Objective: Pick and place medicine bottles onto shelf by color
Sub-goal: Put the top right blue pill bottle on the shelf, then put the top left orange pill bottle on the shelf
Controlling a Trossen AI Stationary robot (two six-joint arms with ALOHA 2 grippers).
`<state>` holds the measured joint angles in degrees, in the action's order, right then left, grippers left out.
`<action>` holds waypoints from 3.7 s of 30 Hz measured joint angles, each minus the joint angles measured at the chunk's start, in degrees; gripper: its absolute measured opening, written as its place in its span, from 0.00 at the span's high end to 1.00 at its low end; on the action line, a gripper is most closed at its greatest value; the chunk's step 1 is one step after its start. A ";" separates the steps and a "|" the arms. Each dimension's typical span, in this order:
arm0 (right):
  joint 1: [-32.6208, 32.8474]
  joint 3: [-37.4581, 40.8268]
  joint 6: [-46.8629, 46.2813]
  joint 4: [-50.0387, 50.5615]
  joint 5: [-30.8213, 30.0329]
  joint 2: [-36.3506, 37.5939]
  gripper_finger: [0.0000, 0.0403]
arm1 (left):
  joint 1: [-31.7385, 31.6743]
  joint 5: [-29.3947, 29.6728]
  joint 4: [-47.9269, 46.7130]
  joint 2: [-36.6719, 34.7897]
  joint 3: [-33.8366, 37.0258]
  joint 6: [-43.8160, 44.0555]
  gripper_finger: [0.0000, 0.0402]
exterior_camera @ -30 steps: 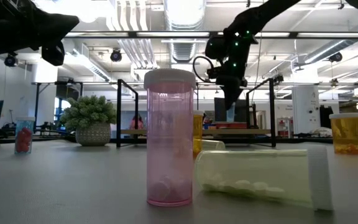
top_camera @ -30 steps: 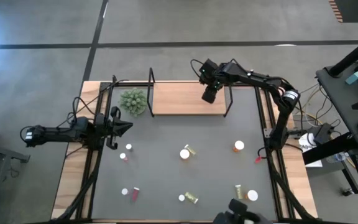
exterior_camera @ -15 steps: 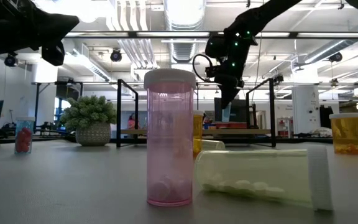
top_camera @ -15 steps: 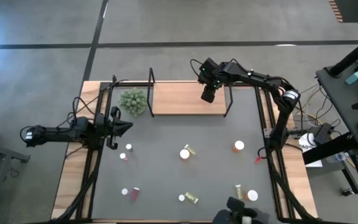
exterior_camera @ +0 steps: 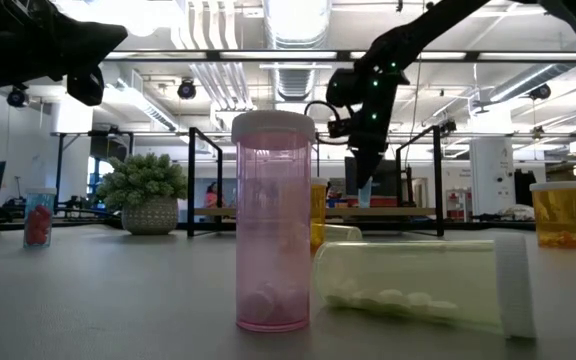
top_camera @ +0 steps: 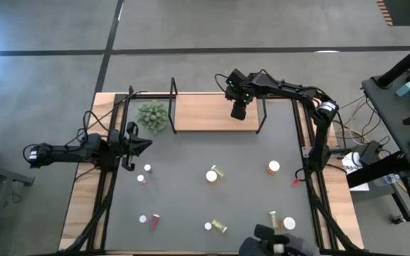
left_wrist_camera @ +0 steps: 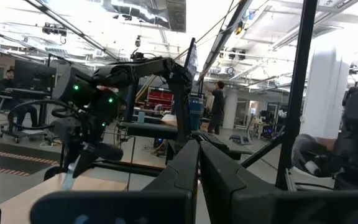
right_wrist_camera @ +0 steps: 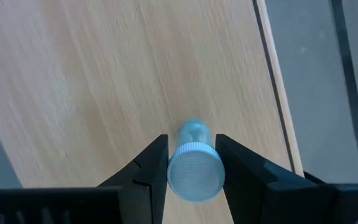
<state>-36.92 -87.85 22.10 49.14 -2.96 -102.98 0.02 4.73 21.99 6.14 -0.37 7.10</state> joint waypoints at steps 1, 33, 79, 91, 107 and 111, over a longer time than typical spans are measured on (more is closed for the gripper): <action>-0.17 0.00 0.40 0.03 0.00 0.00 0.71 | 0.01 0.00 0.00 0.01 0.00 0.00 1.00; -7.26 0.00 6.99 -2.80 6.66 0.09 0.71 | 0.01 0.00 0.01 -0.01 -0.01 0.01 1.00; -7.22 0.00 6.39 -1.46 7.91 0.11 0.71 | 0.01 0.00 0.01 0.00 0.01 -0.01 1.00; -7.22 0.00 5.00 -1.46 7.96 -0.81 0.63 | 0.01 0.00 -0.01 0.00 0.00 -0.01 1.00; -7.22 -1.03 1.75 -2.66 7.48 -0.81 0.41 | 0.01 0.00 0.01 0.01 0.01 -0.01 1.00; -7.22 -3.53 -1.60 -2.30 5.43 -0.74 0.35 | 0.01 0.00 0.01 0.00 -0.01 0.00 1.00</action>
<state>-44.14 -91.38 20.50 46.84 2.47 -103.72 0.03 4.73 22.00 6.14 -0.38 7.11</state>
